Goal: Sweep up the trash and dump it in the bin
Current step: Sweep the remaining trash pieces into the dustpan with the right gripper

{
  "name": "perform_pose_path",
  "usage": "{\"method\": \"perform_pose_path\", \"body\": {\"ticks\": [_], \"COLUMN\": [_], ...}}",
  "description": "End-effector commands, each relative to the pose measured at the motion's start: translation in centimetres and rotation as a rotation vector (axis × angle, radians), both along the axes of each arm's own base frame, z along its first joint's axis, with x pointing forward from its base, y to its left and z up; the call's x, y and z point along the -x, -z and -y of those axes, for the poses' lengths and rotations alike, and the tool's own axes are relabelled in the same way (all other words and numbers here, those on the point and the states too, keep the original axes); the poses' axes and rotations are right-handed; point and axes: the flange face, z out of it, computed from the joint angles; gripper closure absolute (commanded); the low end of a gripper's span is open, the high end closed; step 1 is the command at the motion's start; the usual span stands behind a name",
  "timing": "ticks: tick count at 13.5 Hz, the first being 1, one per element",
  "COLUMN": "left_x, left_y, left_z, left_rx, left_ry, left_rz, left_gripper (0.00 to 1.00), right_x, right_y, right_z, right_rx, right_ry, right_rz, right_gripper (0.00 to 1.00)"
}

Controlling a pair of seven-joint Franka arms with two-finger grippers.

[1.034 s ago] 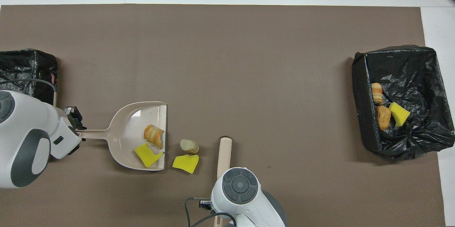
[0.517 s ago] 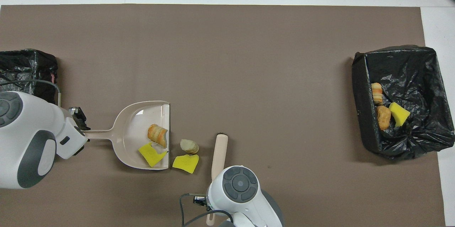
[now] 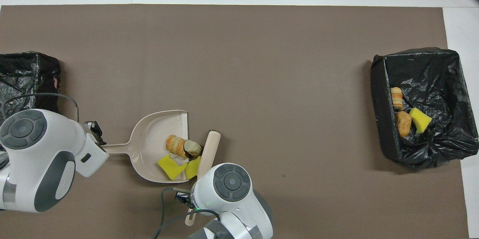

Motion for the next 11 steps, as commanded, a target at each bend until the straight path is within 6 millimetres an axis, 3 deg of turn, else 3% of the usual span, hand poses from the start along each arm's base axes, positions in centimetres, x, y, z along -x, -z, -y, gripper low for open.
{"method": "perform_pose_path", "body": {"ticks": [1,3,6,8,11], "left_x": [0.9,0.6,0.2,-0.1,-0.5], "left_y": [-0.1,-0.2,-0.5,-0.8,-1.3], "left_z": [0.1,-0.4,-0.4,-0.6,-1.1], "left_rx": [-0.001,0.002,0.010,0.017,0.028], "left_ry": [-0.004,-0.026,-0.058,-0.069,-0.093], "left_rz": [0.004,0.010,0.024,0.029,0.038], "left_gripper": [1.00,1.00,1.00,1.00,1.00], "right_x": [-0.7,-1.1,-0.4,-0.5,1.6], "right_y": [0.8,0.0,-1.8,-2.1,-2.7], "right_z": [-4.4,-5.1,-8.0,-8.4,-10.2], "right_rx": [-0.044,-0.065,-0.107,-0.104,-0.136], "right_ry": [0.069,0.069,0.059,0.075,0.054], "right_rz": [-0.021,-0.007,0.001,0.008,0.047], "right_gripper": [1.00,1.00,1.00,1.00,1.00]}}
